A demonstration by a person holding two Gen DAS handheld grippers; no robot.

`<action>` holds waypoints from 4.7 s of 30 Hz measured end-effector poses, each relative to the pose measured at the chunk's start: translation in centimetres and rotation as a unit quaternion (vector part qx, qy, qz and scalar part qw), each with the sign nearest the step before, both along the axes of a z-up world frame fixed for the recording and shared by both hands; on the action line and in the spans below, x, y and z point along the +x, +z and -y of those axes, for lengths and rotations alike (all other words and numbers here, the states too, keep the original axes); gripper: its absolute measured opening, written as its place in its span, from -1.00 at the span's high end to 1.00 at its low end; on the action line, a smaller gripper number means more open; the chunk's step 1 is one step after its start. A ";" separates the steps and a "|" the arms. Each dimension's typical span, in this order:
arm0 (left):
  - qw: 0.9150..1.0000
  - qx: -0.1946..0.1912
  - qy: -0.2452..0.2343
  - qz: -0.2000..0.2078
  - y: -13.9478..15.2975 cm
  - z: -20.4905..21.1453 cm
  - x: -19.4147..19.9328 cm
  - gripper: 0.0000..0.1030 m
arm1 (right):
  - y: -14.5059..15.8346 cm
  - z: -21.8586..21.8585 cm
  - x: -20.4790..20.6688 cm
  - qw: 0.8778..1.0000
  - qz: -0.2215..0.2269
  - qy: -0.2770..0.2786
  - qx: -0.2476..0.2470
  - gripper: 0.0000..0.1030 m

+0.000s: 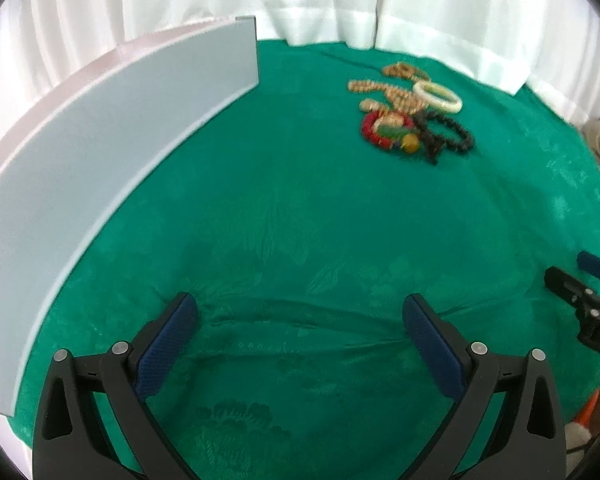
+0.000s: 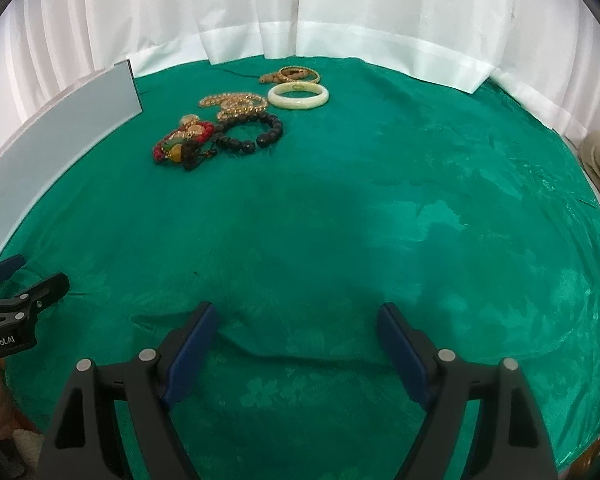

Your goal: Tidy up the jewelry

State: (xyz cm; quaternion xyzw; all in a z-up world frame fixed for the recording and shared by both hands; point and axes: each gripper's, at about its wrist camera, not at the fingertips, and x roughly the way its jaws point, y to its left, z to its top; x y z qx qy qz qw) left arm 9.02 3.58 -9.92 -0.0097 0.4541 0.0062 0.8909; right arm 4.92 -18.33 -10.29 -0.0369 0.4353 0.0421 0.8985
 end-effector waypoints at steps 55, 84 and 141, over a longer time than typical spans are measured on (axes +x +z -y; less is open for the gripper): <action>0.995 -0.069 -0.076 -0.007 1.8 6.7 10.5 0.84 | 2.8 3.8 -4.4 0.996 0.036 0.021 0.080 -0.63; 0.995 -0.065 -0.069 -0.038 -0.6 -1.6 2.8 0.37 | 0.7 -8.8 16.1 0.966 -0.047 0.241 -0.077 0.29; 0.974 -0.048 0.220 -0.007 6.9 -30.5 2.6 0.36 | 10.7 -42.1 12.8 0.891 -0.080 0.411 0.173 0.70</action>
